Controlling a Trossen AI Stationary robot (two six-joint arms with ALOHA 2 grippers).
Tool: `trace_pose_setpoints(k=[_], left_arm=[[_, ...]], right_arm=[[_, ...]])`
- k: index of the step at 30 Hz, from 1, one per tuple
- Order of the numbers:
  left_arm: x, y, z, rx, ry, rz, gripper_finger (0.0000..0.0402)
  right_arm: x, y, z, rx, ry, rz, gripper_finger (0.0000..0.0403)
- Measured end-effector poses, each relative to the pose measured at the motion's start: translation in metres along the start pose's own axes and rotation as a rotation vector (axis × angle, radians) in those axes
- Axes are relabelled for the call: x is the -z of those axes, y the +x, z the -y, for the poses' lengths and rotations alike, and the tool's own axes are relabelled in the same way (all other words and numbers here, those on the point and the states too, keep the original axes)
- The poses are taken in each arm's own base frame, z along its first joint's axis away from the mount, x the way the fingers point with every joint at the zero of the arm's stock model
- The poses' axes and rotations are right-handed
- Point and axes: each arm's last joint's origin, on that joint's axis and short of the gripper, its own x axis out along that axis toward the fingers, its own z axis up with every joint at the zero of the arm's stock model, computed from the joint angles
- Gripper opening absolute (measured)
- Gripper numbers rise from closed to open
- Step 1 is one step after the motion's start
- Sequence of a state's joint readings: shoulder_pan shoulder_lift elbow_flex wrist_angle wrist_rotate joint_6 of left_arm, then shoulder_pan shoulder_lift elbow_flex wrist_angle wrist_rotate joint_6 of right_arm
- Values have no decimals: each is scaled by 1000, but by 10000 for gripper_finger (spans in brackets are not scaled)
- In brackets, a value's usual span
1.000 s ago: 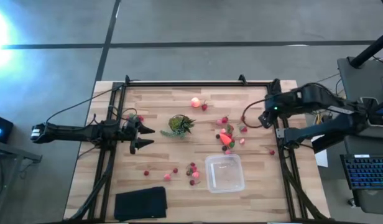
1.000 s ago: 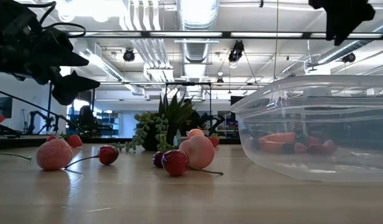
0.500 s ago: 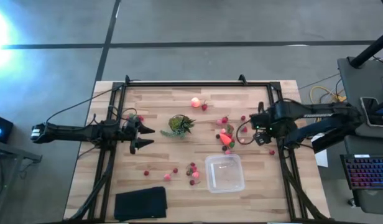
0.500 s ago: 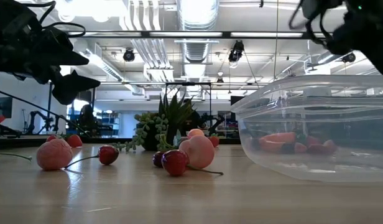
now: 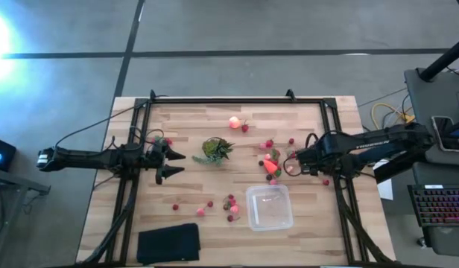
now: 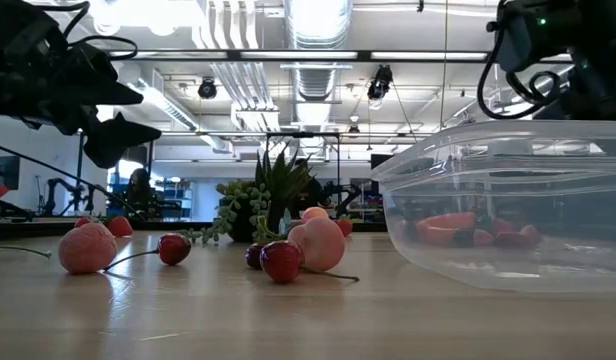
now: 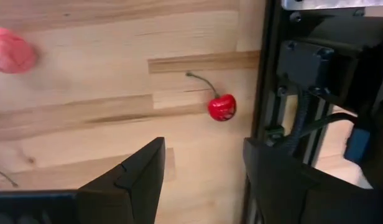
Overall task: Pick and placing Produce into tupperware
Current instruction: Put the cherry into the bin
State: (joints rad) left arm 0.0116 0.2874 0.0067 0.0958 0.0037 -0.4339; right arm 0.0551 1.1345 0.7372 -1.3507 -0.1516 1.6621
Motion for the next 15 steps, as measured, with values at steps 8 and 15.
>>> trace_pose_setpoints(k=[8, 15], left_arm=[[0, 0, 0, 0, 0, 1, 277], [0, 0, 0, 0, 0, 0, 277]], right_arm=[[18, -17, -18, -20, -411, -17, 210], [31, -27, -52, 10, -1090, -78, 210]])
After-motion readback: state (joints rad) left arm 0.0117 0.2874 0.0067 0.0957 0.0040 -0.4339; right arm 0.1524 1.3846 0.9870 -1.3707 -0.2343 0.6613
